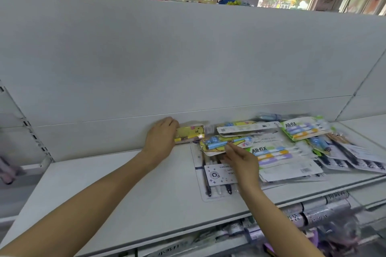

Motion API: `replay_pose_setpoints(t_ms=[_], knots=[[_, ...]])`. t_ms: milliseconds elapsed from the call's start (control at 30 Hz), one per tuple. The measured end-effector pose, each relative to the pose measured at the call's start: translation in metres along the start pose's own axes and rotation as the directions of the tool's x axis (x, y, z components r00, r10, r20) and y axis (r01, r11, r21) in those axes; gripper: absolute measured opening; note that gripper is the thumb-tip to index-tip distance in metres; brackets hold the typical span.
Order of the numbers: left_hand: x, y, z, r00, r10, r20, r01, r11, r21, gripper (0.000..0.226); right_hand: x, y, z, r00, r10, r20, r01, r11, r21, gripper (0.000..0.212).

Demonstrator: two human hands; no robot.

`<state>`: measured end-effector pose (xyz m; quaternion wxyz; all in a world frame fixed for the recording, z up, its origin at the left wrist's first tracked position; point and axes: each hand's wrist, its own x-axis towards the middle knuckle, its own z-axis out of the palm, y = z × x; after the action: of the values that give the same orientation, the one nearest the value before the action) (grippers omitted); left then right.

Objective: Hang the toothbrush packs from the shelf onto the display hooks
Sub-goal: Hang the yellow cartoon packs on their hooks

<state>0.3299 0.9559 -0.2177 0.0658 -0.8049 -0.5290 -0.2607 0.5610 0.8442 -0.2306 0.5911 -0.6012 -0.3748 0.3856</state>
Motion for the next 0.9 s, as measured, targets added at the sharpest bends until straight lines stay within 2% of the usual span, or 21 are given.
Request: replay_pose_setpoints(t_ms=[100, 200, 333, 400, 500, 700, 733, 833, 900], knots=[[-0.01, 0.001, -0.024, 0.998, -0.057, -0.008, 0.055, 0.988, -0.144, 0.01, -0.006, -0.005, -0.001, 0.999, -0.016, -0.043, 0.018, 0.999, 0.04, 0.022], [-0.026, 0.002, -0.046, 0.995, -0.094, 0.025, 0.097, 0.961, -0.259, 0.008, -0.01, -0.005, 0.006, 0.996, -0.021, -0.083, 0.026, 0.998, 0.062, 0.014], [-0.053, -0.011, -0.064, 0.975, -0.2, 0.092, 0.219, 0.848, -0.483, 0.005, -0.018, -0.005, 0.024, 0.997, -0.004, -0.081, 0.012, 0.995, 0.1, 0.009], [-0.067, -0.023, -0.071, 0.961, -0.246, 0.125, 0.272, 0.77, -0.578, 0.006, -0.029, -0.006, 0.036, 0.999, 0.005, -0.054, 0.002, 0.99, 0.142, 0.015], [-0.089, -0.044, -0.083, 0.939, -0.307, 0.153, 0.327, 0.667, -0.669, 0.007, -0.053, -0.006, 0.055, 0.999, 0.023, -0.028, -0.017, 0.979, 0.203, 0.036], [-0.146, -0.092, -0.121, 0.91, -0.36, 0.207, 0.384, 0.537, -0.751, 0.015, -0.107, -0.012, 0.1, 0.995, -0.031, 0.093, 0.013, 0.982, 0.188, 0.055], [-0.157, -0.101, -0.129, 0.904, -0.369, 0.218, 0.394, 0.516, -0.76, 0.018, -0.117, -0.014, 0.109, 0.993, -0.04, 0.114, 0.021, 0.987, 0.158, 0.053], [-0.19, -0.127, -0.154, 0.9, -0.371, 0.227, 0.395, 0.478, -0.784, 0.022, -0.15, -0.019, 0.137, 0.978, -0.1, 0.182, 0.086, 0.993, 0.084, 0.03], [-0.214, -0.147, -0.171, 0.905, -0.357, 0.23, 0.382, 0.449, -0.807, 0.023, -0.176, -0.018, 0.157, 0.97, -0.141, 0.196, 0.136, 0.99, 0.04, 0.026]])
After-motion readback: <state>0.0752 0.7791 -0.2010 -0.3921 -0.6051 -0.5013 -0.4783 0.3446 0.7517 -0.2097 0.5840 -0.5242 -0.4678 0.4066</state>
